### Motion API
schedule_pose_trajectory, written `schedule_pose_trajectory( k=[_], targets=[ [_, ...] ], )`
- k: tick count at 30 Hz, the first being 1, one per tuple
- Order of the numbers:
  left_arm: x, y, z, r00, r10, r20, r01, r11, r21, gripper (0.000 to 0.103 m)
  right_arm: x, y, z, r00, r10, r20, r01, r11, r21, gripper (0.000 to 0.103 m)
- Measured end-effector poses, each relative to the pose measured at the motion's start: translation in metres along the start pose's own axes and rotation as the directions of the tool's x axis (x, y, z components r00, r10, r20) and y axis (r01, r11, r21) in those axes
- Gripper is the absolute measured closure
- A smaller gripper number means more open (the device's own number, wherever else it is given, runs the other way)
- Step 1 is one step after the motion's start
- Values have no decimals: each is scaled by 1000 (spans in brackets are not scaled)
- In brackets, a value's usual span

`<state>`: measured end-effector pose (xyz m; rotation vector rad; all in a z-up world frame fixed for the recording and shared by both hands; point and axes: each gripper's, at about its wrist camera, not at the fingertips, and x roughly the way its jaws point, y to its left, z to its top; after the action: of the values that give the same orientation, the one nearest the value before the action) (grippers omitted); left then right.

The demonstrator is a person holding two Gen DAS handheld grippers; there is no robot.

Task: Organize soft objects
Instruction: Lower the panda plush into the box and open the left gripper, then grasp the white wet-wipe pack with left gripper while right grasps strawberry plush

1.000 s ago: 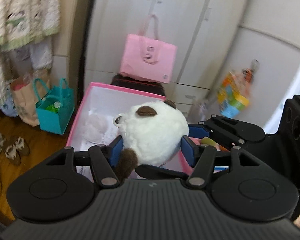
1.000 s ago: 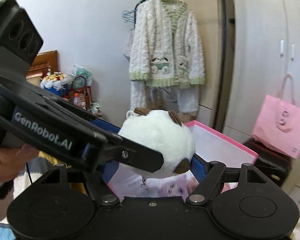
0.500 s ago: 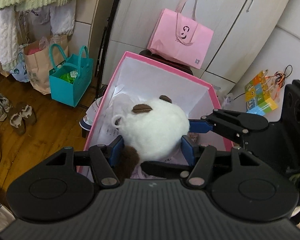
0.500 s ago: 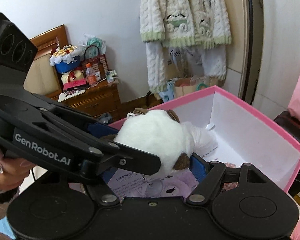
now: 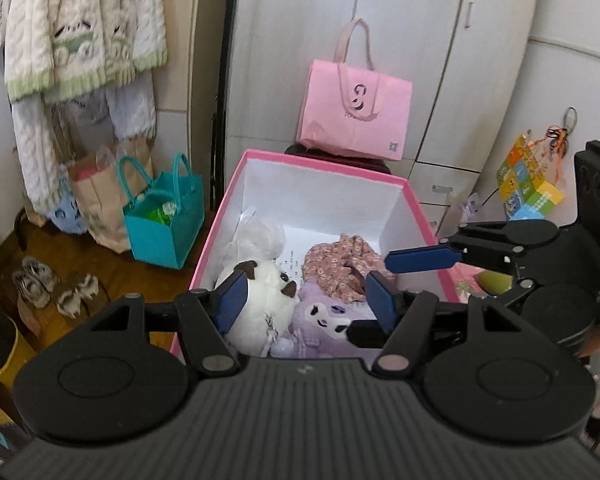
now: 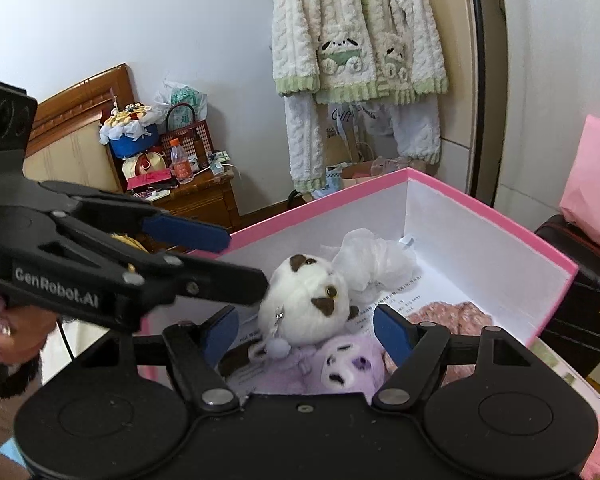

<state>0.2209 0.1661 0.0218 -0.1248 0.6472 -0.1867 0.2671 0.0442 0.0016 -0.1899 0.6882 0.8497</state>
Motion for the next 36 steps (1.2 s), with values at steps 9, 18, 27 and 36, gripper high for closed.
schedule_pose_trajectory(
  k=[9,18,27,36],
  targets=[
    [-52,-30,-10,999,-41,34,37,993,108,37,-54,33,-10,993,-119,-11,118,991,-60,24],
    [-91,-51,-25,995,-102,21,97,981,170,33,-100,53,-26,976,-216,-20,214,975,-57,24],
    [-118,-80,-43,993,-113,25,103,964,246,29,-152,53,-57,964,-268,5,268,963,-24,24],
    [-119,-126,-63,977,-211,-24,208,927,313,25,-207,27,-103,954,-290,74,280,952,120,23]
  ],
)
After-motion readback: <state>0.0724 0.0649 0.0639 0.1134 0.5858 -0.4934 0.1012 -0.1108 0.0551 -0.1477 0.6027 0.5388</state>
